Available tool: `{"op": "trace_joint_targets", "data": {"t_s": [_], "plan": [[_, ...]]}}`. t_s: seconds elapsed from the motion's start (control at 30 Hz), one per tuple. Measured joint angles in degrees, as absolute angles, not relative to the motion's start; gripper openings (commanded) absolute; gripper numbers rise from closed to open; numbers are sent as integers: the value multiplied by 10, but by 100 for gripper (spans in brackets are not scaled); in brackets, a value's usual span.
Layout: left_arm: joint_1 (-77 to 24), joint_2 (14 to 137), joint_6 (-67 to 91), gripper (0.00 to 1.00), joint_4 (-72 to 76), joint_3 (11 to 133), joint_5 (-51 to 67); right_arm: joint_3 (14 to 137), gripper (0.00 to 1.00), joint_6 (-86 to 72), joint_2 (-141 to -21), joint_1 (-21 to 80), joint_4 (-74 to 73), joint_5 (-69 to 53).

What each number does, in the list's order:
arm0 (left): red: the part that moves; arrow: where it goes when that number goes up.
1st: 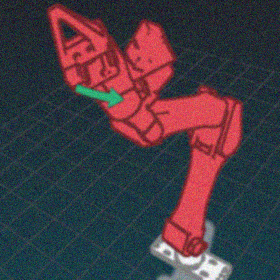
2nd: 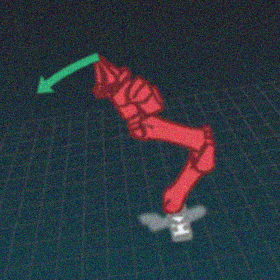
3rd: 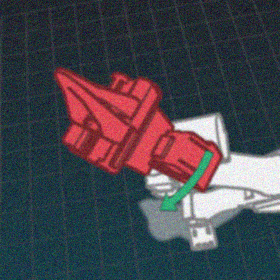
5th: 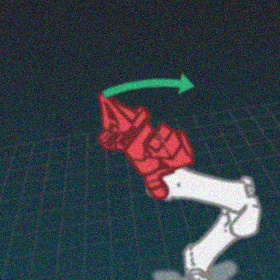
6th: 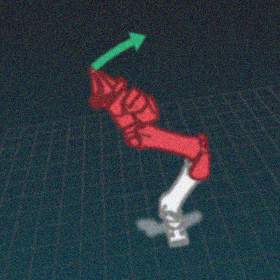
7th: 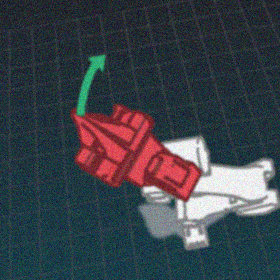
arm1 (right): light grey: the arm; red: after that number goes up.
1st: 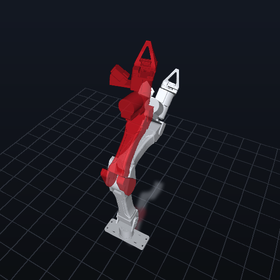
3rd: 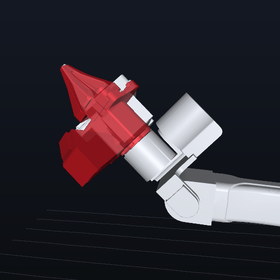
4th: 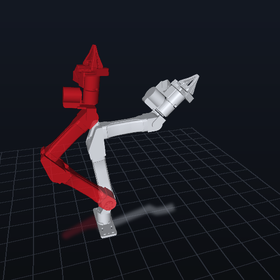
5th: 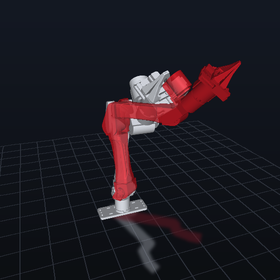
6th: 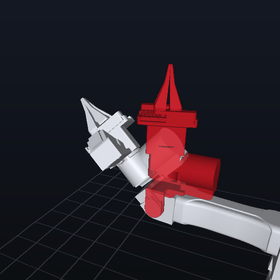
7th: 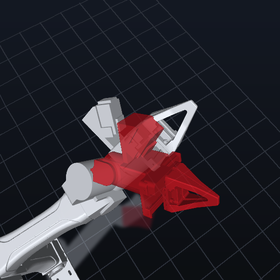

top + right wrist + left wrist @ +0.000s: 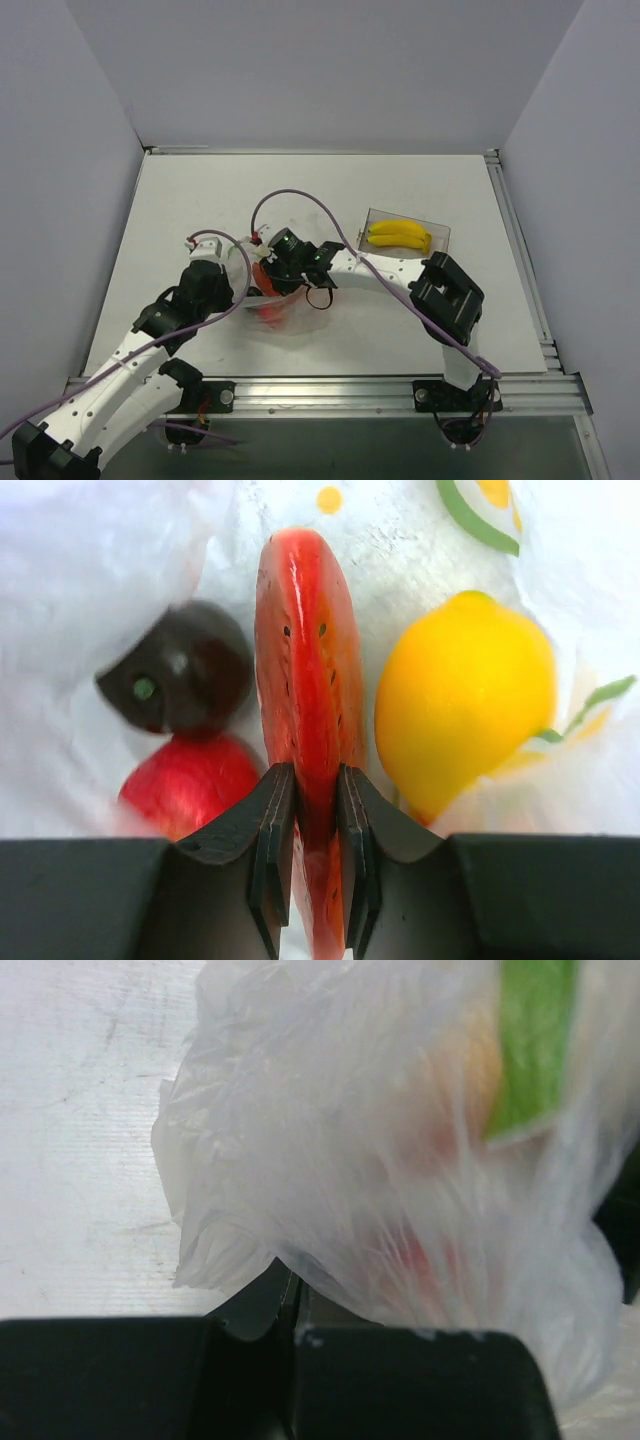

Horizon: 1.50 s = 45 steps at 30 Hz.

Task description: Untie the knot of the plastic bag and take out the fruit

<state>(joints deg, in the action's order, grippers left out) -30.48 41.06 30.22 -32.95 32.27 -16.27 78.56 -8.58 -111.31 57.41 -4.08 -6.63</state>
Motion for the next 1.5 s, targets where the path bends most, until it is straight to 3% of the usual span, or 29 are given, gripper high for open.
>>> {"op": "trace_joint_targets", "data": {"t_s": [0.47,0.9,1.3,1.5], "plan": [[-282,406,283,0,-302,323,-186,698,0,-109,-927,574,46,-50],[-281,402,280,0,-297,323,-179,738,0,-118,-898,555,128,-64],[-280,402,280,0,-297,323,-177,667,0,48,-677,446,-17,-4],[-280,402,280,0,-297,323,-175,613,5,154,-649,356,-105,7]]}}
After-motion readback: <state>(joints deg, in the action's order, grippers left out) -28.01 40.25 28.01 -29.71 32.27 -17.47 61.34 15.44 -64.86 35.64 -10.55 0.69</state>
